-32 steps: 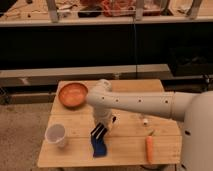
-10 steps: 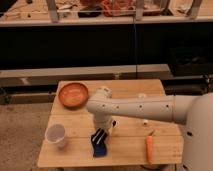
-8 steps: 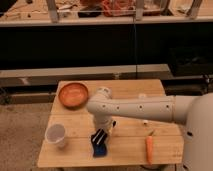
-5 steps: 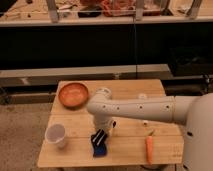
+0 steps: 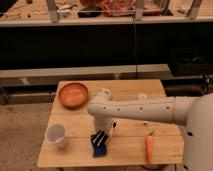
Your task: Place the eraser on the white sponge
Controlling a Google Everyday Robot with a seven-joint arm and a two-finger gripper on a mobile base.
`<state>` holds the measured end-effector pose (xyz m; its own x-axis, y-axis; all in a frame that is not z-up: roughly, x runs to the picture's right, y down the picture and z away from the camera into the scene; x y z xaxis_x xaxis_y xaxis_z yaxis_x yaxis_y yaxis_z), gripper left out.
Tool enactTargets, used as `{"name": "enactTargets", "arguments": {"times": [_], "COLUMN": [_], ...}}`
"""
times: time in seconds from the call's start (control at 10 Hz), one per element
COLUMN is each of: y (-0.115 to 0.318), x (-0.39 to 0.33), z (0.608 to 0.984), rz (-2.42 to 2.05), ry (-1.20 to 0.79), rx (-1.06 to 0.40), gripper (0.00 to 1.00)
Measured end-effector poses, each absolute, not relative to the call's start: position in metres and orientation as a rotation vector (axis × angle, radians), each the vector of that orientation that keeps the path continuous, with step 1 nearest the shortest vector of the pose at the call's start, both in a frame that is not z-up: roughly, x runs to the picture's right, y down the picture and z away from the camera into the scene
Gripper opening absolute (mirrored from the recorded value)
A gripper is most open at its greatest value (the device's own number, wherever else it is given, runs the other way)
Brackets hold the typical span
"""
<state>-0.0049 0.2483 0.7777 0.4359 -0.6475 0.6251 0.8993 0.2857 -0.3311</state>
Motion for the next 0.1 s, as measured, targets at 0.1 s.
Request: {"name": "enactTargets", "arguments": {"times": [0.1], "y": [0.2502], "x": [-0.0047], "z": [0.7786], "rz": [-1.073], "ry": [-0.409], "rx": [-0.719], "gripper": [0.66]}}
